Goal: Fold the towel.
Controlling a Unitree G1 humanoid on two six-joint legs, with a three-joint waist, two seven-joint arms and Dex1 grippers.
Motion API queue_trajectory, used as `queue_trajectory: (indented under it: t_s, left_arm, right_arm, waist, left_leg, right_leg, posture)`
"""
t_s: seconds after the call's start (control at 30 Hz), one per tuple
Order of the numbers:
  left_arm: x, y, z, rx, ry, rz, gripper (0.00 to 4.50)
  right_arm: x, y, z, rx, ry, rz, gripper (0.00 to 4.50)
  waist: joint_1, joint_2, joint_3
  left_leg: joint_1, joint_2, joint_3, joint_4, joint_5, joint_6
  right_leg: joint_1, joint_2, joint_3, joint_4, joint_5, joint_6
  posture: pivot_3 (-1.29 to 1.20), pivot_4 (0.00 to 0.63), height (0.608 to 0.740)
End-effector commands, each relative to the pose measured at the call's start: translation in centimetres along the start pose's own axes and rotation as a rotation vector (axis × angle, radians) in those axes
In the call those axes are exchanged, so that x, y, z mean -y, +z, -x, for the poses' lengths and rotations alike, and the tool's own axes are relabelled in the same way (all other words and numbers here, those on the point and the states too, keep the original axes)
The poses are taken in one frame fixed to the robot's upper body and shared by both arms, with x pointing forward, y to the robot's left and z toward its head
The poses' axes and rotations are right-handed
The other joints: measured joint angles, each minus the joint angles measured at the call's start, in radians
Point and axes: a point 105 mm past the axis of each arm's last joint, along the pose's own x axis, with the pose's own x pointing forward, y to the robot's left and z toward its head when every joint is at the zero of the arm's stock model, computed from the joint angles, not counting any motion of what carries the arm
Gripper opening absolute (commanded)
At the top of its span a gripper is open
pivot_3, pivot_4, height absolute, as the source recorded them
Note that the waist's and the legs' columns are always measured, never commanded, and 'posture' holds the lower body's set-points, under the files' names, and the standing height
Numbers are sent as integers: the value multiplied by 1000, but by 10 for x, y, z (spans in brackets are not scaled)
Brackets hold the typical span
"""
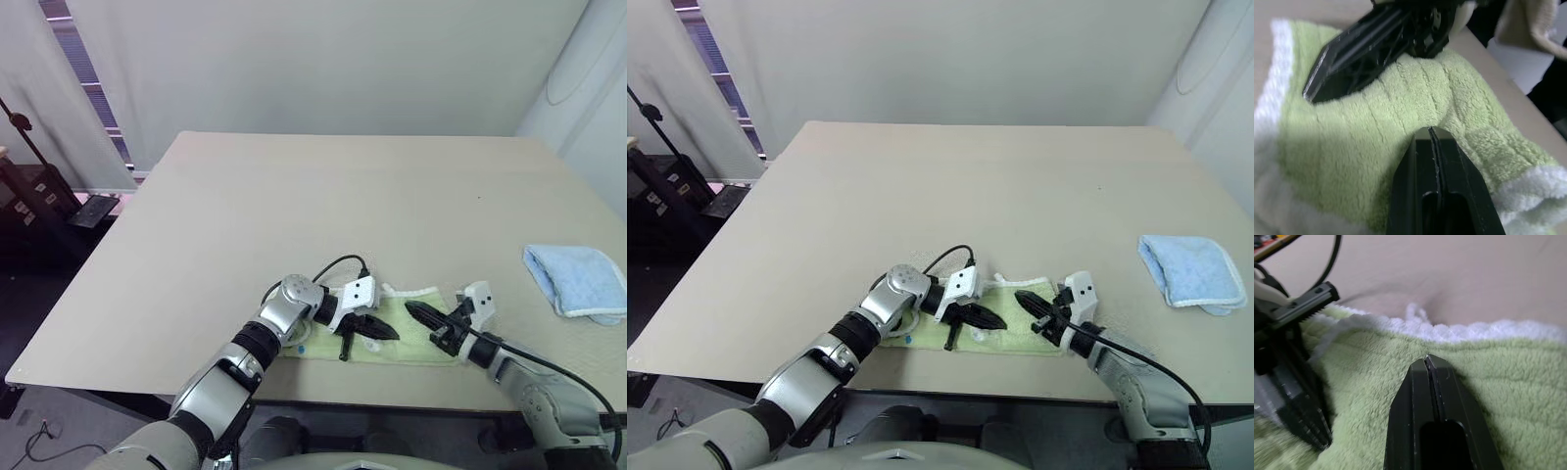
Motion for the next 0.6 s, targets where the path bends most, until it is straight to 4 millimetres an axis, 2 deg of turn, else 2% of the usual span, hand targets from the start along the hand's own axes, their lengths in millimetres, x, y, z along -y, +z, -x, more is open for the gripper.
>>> queue_trajectory:
  t_s: [0.03, 0.13, 0.23, 0.33, 0.37, 0.4, 0.5, 0.57, 0.6]
  left_arm:
    - [-6, 11, 5, 63, 20, 30, 23]
    - [-12, 32, 15, 164, 25, 72, 23]
    - [-13, 55, 37, 254, 0, 84, 23]
    - [-1, 68, 67, 261, -57, 95, 860]
    - [0, 71, 76, 263, -44, 109, 1311]
    - [1, 74, 87, 270, -26, 124, 1642]
    - [4, 78, 122, 269, 37, 191, 2689]
    - [10, 79, 149, 267, 63, 239, 3370]
    - [14, 80, 162, 271, 77, 269, 3834]
  right_arm:
    - [-3, 2, -2, 13, 16, 15, 0]
    - [-8, 17, 2, 74, 55, 1, 0]
    - [-19, 36, 11, 132, 131, -33, 0]
    - [-27, 54, 16, 166, 162, -42, 0]
    - [-28, 59, 16, 171, 160, -31, 0]
    - [-31, 63, 15, 179, 170, -34, 168]
    - [-41, 73, 12, 190, 211, -11, 871]
    - [-44, 81, 9, 211, 222, 4, 1522]
    - [-43, 84, 7, 221, 214, 3, 1982]
  waist:
    - [-1, 0, 0]
    - [-2, 0, 0]
    - [-3, 1, 1]
    - [-9, 1, 1]
    - [-9, 2, 1]
    - [-8, 2, 1]
    - [-5, 2, 1]
    - [-3, 2, 1]
    - [-5, 3, 2]
  left_leg:
    - [0, 0, 0, 0, 0, 0]
    - [0, 0, 0, 1, 0, 0]
    - [-1, 0, -1, 0, 0, 0]
    - [-2, 0, -1, -2, 0, 0]
    - [-2, 0, -2, -2, 0, 0]
    - [-2, 0, -3, -3, 0, 0]
    - [-2, 0, -4, -4, 0, 0]
    - [-2, 0, -4, -4, 0, 0]
    - [-2, 0, -4, -4, 0, 0]
  right_leg:
    - [1, 0, 0, 0, 0, 0]
    - [1, 0, 0, 0, 0, -1]
    - [0, 0, 0, 0, 0, 0]
    - [-5, 1, 0, 1, 1, 1]
    - [-5, 1, 0, 1, 1, 1]
    - [-5, 1, 0, 1, 1, 1]
    - [-6, 2, 0, 2, 1, 1]
    - [-6, 2, 0, 2, 1, 1]
    - [-6, 2, 0, 2, 0, 1]
  posture:
    - [0, 0, 740]
    - [0, 0, 740]
    - [0, 0, 740]
    - [0, 0, 740]
    - [0, 0, 740]
    - [0, 0, 740]
    - [0, 0, 740]
    - [0, 0, 740]
    - [0, 0, 740]
